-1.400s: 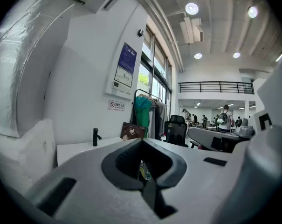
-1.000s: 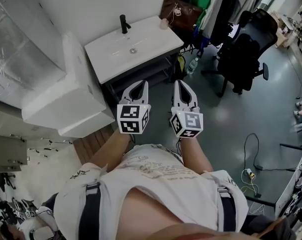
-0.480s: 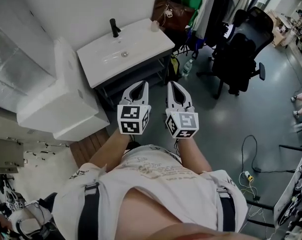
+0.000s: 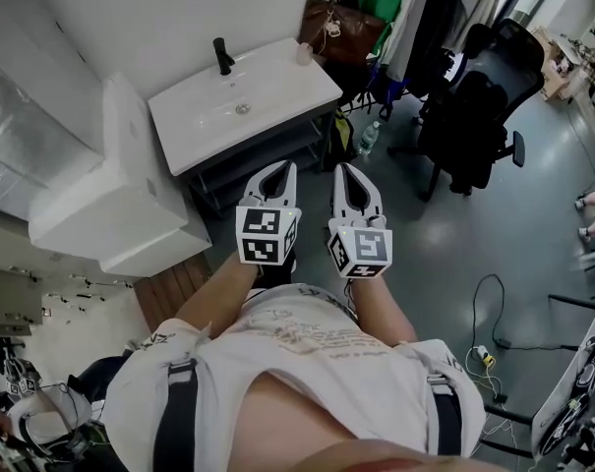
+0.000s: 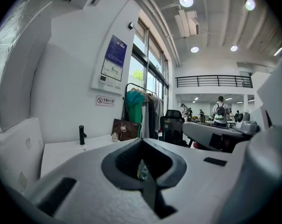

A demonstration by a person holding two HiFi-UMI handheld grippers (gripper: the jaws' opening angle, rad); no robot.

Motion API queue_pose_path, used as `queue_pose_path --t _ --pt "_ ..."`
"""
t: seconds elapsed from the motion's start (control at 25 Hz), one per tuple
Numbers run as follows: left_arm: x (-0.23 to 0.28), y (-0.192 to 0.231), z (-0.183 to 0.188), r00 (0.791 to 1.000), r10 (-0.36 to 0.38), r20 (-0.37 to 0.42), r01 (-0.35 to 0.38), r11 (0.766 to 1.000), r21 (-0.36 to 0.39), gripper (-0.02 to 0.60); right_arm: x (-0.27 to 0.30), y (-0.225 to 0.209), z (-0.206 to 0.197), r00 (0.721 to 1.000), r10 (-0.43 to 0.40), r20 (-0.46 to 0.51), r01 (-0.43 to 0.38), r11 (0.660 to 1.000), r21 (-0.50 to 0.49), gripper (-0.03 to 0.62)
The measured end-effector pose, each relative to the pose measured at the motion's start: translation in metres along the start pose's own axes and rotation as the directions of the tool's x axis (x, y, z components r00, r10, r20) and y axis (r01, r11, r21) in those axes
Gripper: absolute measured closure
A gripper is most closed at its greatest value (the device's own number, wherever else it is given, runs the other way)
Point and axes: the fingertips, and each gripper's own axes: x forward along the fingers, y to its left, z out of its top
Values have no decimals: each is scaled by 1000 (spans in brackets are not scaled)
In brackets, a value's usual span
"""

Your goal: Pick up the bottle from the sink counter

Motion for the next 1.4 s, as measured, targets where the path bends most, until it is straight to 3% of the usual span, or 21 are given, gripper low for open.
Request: queue_pose_path --t 0.6,1.4 --pt "87 -1 16 997 -76 13 75 997 19 568 56 -53 -8 999 -42 -15 41 999 -22 569" --pt "251 73 41 991 -127 -31 126 991 -46 568 220 -112 -26 997 -49 -57 47 998 -33 569"
